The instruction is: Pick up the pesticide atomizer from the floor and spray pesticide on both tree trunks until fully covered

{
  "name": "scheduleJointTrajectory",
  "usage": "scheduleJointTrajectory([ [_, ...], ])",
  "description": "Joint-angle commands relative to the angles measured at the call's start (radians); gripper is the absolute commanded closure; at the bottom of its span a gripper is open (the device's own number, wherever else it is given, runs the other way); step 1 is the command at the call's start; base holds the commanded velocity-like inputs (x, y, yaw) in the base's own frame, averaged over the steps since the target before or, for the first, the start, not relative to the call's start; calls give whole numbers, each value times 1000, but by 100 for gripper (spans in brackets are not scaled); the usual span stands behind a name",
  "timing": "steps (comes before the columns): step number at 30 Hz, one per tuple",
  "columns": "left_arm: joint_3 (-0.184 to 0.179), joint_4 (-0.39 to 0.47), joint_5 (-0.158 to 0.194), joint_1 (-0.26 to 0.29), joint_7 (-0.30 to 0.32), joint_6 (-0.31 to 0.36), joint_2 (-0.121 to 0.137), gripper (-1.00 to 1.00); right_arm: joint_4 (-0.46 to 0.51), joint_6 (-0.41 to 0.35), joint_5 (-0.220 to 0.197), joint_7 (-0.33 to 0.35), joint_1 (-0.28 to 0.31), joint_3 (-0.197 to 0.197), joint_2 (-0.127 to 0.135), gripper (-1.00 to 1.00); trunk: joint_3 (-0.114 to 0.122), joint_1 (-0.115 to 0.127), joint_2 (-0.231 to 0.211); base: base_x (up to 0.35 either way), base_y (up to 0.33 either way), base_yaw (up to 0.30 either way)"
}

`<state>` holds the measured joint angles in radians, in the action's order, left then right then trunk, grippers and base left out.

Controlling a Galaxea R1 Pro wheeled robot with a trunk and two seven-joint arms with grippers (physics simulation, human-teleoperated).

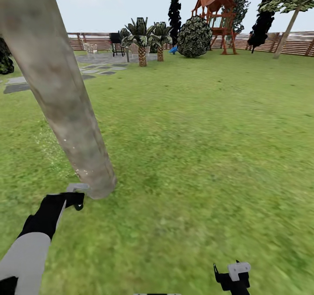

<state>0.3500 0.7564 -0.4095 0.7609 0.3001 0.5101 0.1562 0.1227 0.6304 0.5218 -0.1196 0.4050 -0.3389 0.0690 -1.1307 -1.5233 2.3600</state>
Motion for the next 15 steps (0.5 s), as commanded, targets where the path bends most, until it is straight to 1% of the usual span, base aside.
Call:
scheduleJointTrajectory([
  [1,1,0,5,10,7,5,24,100,0,0,0,0,0,0,0,-100,0,0,0,0,0,2],
  [2,2,0,6,24,24,12,54,100,0,0,1,0,0,0,0,-100,0,0,0,0,0,0],
  [4,3,0,5,39,53,26,87,100,0,0,1,1,0,0,0,-100,0,0,0,0,0,0],
  [6,4,0,6,39,62,29,98,100,0,0,1,1,0,0,0,-100,0,0,0,0,0,0],
  [8,0,1,5,35,67,32,94,100,1,0,0,0,0,0,0,-100,0,0,0,0,0,158],
  [10,-4,1,5,41,67,34,73,100,1,0,0,0,0,0,0,-100,0,0,0,0,0,244],
  [11,-6,7,4,43,67,40,48,100,1,0,0,0,0,0,1,-100,0,0,0,0,0,255],
  [12,-8,15,4,64,67,83,20,100,2,0,0,0,0,0,1,-100,0,0,0,0,0,83],
  [13,-7,16,4,75,68,98,18,100,2,0,0,0,0,0,1,-100,0,0,0,0,0,42],
  [15,-5,18,4,99,68,112,27,100,2,0,0,0,0,0,1,-100,0,0,0,0,0,13],
])
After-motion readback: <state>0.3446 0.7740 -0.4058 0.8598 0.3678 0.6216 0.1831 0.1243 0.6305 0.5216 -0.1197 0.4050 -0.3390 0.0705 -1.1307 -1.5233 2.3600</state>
